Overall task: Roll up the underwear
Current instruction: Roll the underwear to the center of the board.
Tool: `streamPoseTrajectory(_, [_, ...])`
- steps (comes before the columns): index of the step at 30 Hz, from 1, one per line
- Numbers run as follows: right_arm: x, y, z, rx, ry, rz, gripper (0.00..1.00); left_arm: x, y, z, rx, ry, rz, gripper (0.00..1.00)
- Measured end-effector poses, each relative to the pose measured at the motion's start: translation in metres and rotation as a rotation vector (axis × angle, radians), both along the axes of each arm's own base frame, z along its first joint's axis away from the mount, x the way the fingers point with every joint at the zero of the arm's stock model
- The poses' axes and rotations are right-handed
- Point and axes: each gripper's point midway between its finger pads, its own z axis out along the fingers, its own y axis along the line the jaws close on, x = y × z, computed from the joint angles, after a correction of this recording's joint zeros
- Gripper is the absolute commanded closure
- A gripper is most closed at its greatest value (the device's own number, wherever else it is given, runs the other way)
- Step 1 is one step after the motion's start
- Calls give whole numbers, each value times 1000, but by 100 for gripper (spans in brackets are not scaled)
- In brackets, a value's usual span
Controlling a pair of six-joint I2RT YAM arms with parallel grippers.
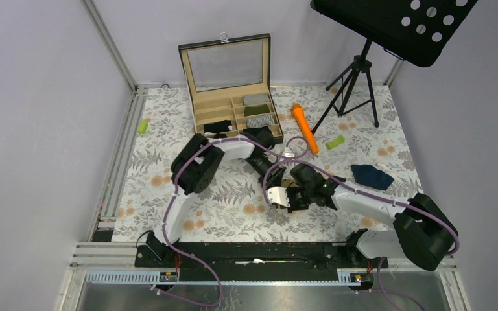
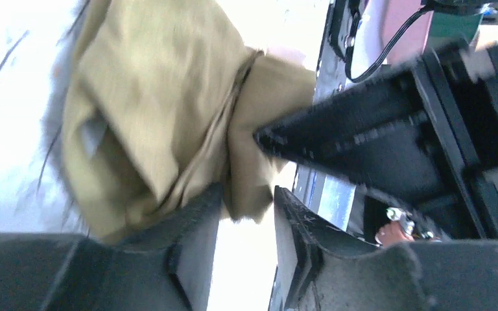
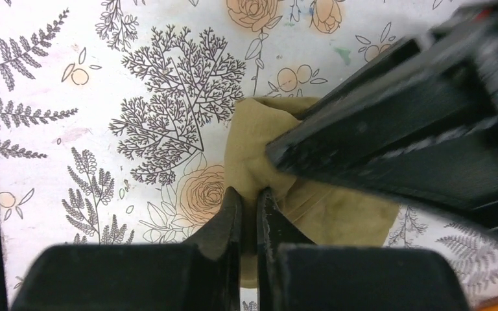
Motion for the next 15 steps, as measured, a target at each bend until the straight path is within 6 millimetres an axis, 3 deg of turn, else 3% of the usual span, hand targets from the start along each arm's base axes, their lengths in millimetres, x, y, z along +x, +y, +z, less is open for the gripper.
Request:
streamPoseTrajectory(5, [1,0,2,19,198,-55,100,34,41,27,19,-156,109,57])
streamPoseTrajectory(10, [8,-3,1,62,461,-151,100,72,97,84,-21,-492,286,52])
streamPoseTrajectory(15, [12,-6,0,135,703,-237,98,51,110,134,-138,-925,322,45])
